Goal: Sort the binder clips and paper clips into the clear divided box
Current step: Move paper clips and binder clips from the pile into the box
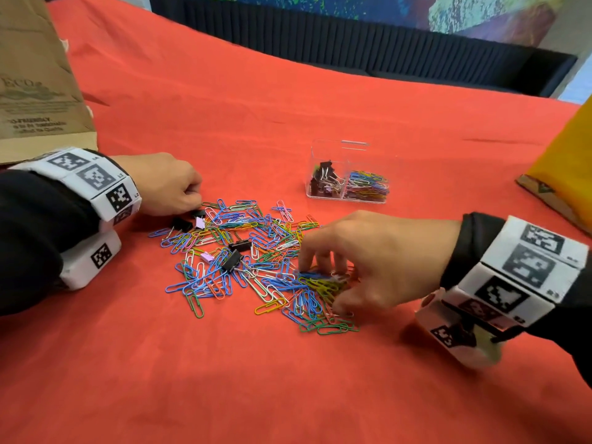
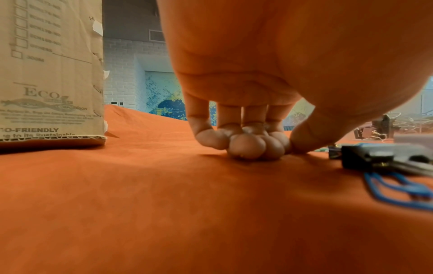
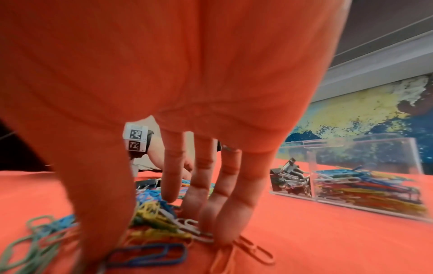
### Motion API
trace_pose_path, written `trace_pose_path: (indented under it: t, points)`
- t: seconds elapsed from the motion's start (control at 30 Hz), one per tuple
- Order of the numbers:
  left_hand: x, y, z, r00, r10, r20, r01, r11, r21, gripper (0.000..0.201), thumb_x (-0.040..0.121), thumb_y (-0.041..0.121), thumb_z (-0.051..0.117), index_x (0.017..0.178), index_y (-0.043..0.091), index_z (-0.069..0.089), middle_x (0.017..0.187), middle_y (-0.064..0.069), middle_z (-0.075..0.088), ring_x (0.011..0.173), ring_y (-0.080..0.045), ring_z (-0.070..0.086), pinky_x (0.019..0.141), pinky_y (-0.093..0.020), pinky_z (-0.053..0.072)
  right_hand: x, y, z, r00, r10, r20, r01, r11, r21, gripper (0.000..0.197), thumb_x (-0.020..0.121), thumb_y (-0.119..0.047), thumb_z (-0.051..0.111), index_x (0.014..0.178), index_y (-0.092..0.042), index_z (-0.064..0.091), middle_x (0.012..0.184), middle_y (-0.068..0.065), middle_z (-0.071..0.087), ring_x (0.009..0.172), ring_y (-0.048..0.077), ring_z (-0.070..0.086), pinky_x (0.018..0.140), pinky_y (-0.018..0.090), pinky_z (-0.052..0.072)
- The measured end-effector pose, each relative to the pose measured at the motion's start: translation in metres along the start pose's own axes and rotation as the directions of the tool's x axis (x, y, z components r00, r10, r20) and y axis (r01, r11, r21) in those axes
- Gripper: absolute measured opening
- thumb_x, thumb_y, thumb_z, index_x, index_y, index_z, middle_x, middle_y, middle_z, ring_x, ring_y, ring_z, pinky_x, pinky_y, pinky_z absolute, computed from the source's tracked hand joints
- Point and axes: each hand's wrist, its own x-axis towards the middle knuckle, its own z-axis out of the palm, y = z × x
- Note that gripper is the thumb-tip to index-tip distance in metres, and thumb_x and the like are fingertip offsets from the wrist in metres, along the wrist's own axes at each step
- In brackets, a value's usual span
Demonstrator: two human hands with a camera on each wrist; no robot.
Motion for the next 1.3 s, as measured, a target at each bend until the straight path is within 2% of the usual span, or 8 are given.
trace_pose_path:
  t: [0.2, 0.5, 0.6, 0.7, 0.87, 1.0, 1.17, 1.3]
  points:
    - [-0.001, 0.001, -0.001, 1.0, 0.007, -0.002, -0.007, 1.0, 0.003, 0.029, 0.087, 0.038, 0.049, 0.066, 0.019, 0.05, 0.072, -0.003, 0.063, 0.069, -0.027, 0.051, 0.074, -0.034, 0.05, -0.002, 0.005, 0.002, 0.996, 0.018, -0.091, -0.015, 0.999, 0.03, 0.009, 0.08, -0.024, 0.072, 0.088, -0.026, 0.069, 0.073, -0.013, 0.065, 0.068, 0.005, 0.059, 0.066, 0.025, 0.049]
    - [-0.001, 0.0, -0.001, 1.0, 0.004, -0.002, -0.004, 1.0, 0.012, 0.029, 0.088, 0.039, 0.048, 0.068, 0.019, 0.051, 0.075, -0.002, 0.064, 0.07, -0.026, 0.052, 0.072, -0.031, 0.049, -0.009, 0.036, -0.029, 0.957, 0.16, -0.243, -0.124, 0.98, 0.157, 0.009, 0.08, -0.016, 0.078, 0.084, -0.024, 0.077, 0.062, -0.011, 0.07, 0.063, 0.001, 0.068, 0.065, 0.021, 0.053]
    - [0.0, 0.0, -0.001, 1.0, 0.009, -0.012, -0.009, 1.0, 0.014, 0.029, 0.088, 0.039, 0.048, 0.067, 0.019, 0.05, 0.072, -0.001, 0.062, 0.068, -0.025, 0.052, 0.073, -0.032, 0.049, -0.01, 0.06, -0.05, 0.904, 0.23, -0.362, -0.188, 0.971, 0.146, 0.01, 0.079, -0.014, 0.077, 0.082, -0.023, 0.076, 0.063, -0.008, 0.072, 0.061, 0.003, 0.069, 0.067, 0.027, 0.055]
    - [0.0, 0.001, 0.0, 1.0, 0.008, -0.006, -0.008, 1.0, 0.006, 0.03, 0.088, 0.04, 0.048, 0.067, 0.019, 0.05, 0.069, 0.0, 0.061, 0.068, -0.025, 0.052, 0.073, -0.032, 0.05, -0.01, 0.085, -0.069, 0.814, 0.309, -0.492, -0.282, 0.95, 0.131, 0.009, 0.079, -0.015, 0.077, 0.081, -0.023, 0.077, 0.058, -0.008, 0.069, 0.058, 0.002, 0.067, 0.066, 0.025, 0.054]
    - [-0.001, 0.0, -0.001, 1.0, 0.011, -0.007, -0.011, 1.0, 0.017, 0.029, 0.088, 0.041, 0.047, 0.067, 0.02, 0.05, 0.072, -0.001, 0.062, 0.069, -0.025, 0.052, 0.071, -0.031, 0.048, 0.002, 0.117, -0.083, 0.697, 0.428, -0.575, -0.44, 0.889, 0.127, 0.004, 0.079, -0.016, 0.076, 0.08, -0.02, 0.078, 0.061, -0.01, 0.066, 0.06, 0.002, 0.064, 0.076, 0.028, 0.053]
    - [-0.001, 0.0, -0.001, 1.0, 0.015, 0.0, -0.015, 1.0, 0.018, 0.029, 0.088, 0.04, 0.047, 0.069, 0.019, 0.051, 0.074, -0.001, 0.064, 0.07, -0.025, 0.053, 0.071, -0.031, 0.048, 0.022, 0.129, -0.076, 0.712, 0.462, -0.529, -0.509, 0.858, 0.065, 0.004, 0.079, -0.017, 0.075, 0.079, -0.021, 0.077, 0.069, -0.004, 0.068, 0.078, 0.022, 0.066, 0.078, 0.032, 0.053]
    - [-0.001, 0.0, -0.001, 1.0, 0.012, 0.002, -0.012, 1.0, 0.016, 0.03, 0.089, 0.04, 0.047, 0.068, 0.019, 0.051, 0.072, -0.001, 0.062, 0.069, -0.025, 0.052, 0.07, -0.03, 0.046, 0.029, 0.131, -0.069, 0.743, 0.471, -0.475, -0.515, 0.856, 0.043, 0.007, 0.077, -0.029, 0.082, 0.08, -0.025, 0.078, 0.067, -0.007, 0.068, 0.079, 0.022, 0.067, 0.082, 0.036, 0.056]
    - [-0.001, 0.001, -0.002, 1.0, 0.025, -0.008, -0.025, 1.0, 0.019, 0.029, 0.089, 0.038, 0.048, 0.068, 0.018, 0.05, 0.067, 0.0, 0.059, 0.068, -0.025, 0.05, 0.068, -0.03, 0.043, 0.015, 0.127, -0.067, 0.696, 0.43, -0.575, -0.474, 0.877, 0.082, 0.005, 0.08, -0.021, 0.074, 0.08, -0.024, 0.079, 0.066, -0.004, 0.07, 0.077, 0.019, 0.067, 0.081, 0.031, 0.053]
